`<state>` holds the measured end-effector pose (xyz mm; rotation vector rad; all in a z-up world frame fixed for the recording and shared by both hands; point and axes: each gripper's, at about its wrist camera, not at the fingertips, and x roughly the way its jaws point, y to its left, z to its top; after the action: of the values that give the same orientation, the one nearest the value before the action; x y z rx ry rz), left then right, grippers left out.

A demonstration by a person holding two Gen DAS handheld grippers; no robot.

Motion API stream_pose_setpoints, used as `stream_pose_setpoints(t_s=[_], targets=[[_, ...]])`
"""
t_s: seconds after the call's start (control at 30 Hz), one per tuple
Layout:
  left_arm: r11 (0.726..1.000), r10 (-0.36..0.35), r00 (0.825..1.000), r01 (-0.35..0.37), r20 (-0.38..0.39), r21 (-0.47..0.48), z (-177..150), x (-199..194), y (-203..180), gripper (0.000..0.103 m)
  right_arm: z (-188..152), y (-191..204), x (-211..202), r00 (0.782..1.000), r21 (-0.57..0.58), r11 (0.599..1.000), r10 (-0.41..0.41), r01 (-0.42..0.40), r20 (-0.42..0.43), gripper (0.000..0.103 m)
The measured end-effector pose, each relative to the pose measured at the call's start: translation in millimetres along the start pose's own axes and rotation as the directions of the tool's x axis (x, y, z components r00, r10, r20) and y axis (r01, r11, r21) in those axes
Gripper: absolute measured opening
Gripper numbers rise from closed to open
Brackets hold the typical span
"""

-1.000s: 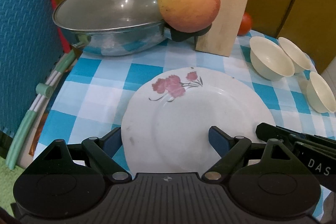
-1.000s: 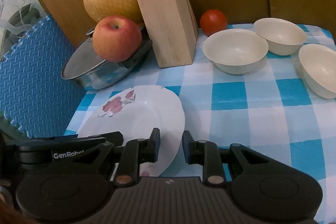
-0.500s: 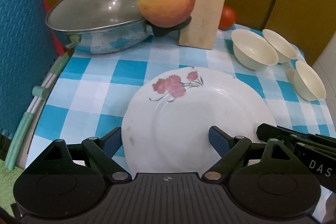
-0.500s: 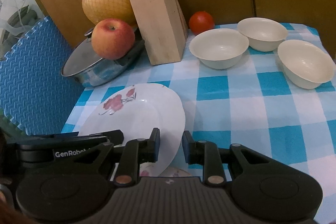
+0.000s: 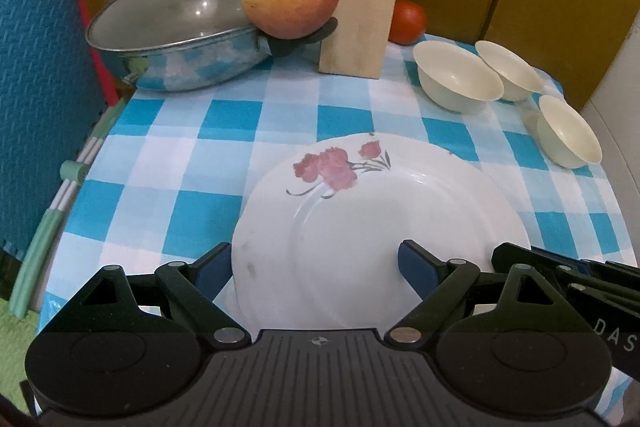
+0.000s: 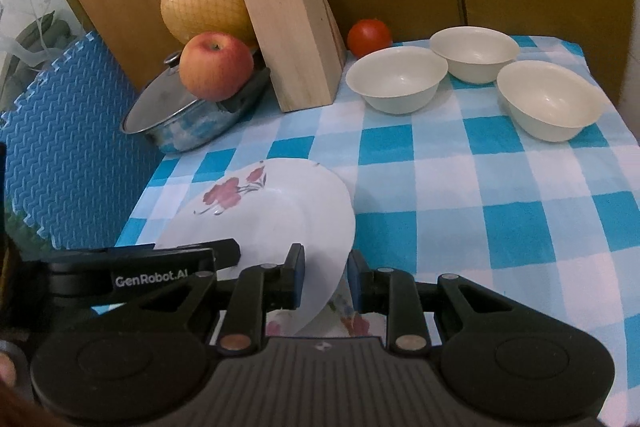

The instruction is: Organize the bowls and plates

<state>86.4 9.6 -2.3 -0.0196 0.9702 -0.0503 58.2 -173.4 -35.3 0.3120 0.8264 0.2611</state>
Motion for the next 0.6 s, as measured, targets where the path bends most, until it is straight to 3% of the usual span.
stream_pose_setpoints(t_s=[0.6], targets=[[0.999, -0.011, 1.000, 0.011, -0.006, 0.037, -24, -12, -16, 0.092, -33, -7, -31, 1.000, 0.006, 1.000, -0.014, 0.014, -0.012, 0.023]])
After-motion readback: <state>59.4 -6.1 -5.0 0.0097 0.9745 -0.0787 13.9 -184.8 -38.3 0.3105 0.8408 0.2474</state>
